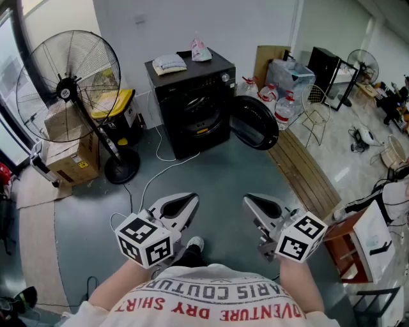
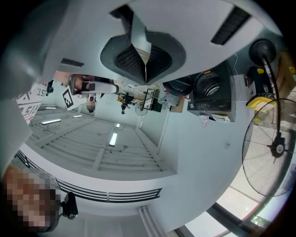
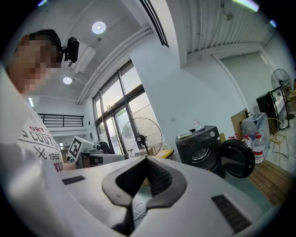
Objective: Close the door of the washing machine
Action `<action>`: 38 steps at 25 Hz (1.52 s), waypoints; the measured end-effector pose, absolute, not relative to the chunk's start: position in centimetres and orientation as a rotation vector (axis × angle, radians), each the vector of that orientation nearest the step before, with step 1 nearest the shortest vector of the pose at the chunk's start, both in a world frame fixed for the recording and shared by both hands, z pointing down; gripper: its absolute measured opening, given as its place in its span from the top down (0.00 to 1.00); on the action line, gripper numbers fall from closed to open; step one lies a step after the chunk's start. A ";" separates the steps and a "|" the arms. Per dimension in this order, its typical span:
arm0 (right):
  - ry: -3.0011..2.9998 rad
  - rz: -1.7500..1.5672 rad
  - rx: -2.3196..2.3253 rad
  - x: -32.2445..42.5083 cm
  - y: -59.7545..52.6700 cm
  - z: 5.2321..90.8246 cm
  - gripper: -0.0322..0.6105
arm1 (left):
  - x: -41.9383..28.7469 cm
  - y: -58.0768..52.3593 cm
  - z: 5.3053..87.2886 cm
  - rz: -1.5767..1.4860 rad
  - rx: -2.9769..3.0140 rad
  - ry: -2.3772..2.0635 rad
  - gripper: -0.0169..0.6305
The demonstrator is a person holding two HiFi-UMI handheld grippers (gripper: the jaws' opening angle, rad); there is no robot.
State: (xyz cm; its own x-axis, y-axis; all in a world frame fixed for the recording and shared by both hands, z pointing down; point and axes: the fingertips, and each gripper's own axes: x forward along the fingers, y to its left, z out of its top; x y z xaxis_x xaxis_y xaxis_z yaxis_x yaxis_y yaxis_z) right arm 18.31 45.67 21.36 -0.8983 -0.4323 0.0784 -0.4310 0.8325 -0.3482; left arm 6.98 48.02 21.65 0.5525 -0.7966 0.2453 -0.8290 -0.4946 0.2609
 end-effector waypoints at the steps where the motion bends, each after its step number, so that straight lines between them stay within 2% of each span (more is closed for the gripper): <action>1: 3.004 -0.569 -0.710 18.4 45.4 21.4 0.92 | 7.0 47.7 21.6 0.131 2.445 -1.332 0.93; 20: 2.995 -0.650 -0.886 19.2 36.9 24.3 0.92 | 5.9 39.2 24.3 0.103 2.443 -1.278 0.93; 38: 2.952 -0.895 -0.955 15.3 11.5 29.0 0.91 | 2.2 13.1 29.0 0.153 2.381 -1.150 0.93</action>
State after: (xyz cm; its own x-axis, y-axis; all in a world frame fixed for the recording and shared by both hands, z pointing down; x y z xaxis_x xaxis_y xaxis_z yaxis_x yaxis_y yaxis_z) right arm 15.35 11.54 29.01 -0.8216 -0.5154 0.2435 -0.5639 0.6720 -0.4801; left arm 2.16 13.08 29.00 0.6388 -0.7070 0.3035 -0.7618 -0.5259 0.3783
